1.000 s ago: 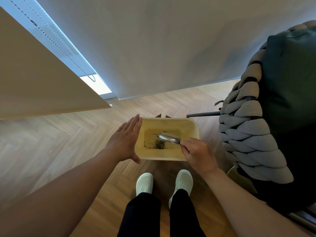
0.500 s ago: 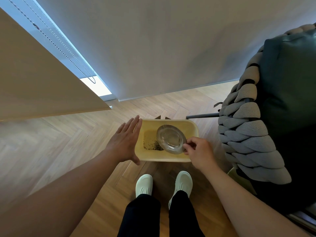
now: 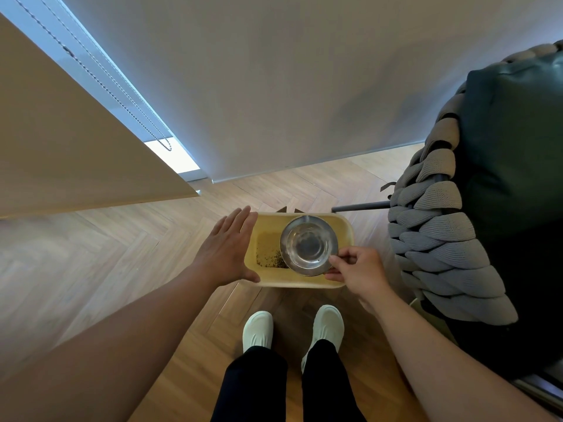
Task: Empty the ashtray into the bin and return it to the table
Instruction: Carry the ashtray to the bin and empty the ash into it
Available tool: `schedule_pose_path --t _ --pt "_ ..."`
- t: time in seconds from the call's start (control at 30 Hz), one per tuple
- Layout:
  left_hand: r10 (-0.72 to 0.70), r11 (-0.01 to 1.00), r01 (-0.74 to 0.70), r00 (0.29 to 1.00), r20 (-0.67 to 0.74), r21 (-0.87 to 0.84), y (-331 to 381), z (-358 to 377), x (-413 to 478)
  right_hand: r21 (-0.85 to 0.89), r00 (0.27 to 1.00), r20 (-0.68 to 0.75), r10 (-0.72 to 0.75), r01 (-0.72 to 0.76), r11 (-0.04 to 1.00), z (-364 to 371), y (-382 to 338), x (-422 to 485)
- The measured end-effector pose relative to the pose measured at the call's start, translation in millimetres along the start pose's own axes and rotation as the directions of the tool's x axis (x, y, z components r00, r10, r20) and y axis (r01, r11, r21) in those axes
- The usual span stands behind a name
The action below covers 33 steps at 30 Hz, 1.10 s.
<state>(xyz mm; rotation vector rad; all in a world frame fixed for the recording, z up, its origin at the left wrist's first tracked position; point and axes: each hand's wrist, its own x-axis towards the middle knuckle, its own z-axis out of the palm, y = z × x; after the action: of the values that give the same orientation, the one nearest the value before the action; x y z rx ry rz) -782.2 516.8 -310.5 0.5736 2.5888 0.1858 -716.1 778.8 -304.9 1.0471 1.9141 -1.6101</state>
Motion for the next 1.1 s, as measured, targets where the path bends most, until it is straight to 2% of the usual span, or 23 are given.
schedule_pose_path --t 0.3,0.5,0.7,0.83,1.1 --pt "0.07 0.996 -0.075 0.993 -0.096 -0.054 19.6 -4.6 0.8 0.12 0.99 0.113 0.08 -0.094 0.988 -0.7 -13.5 -10.9" --pt "0.111 0.982 -0.132 0.982 -0.151 -0.136 27.2 -8.1 -5.1 0.149 0.979 0.188 0.076 -0.105 0.983 0.3 -19.6 -16.7" --pt "0.109 0.969 -0.144 0.978 -0.176 -0.202 23.9 -10.8 -6.8 0.165 0.978 0.198 0.07 -0.104 0.981 3.2 -20.5 -18.5" --pt "0.132 0.96 -0.172 0.974 -0.185 -0.221 21.6 -11.5 -9.2 0.093 0.982 0.184 0.038 -0.056 0.994 5.9 -19.5 -21.1" --pt "0.138 0.941 -0.177 0.979 -0.152 -0.288 20.6 -22.7 -21.0 -0.111 0.957 0.282 -0.065 0.099 0.989 6.8 -34.8 -37.4"
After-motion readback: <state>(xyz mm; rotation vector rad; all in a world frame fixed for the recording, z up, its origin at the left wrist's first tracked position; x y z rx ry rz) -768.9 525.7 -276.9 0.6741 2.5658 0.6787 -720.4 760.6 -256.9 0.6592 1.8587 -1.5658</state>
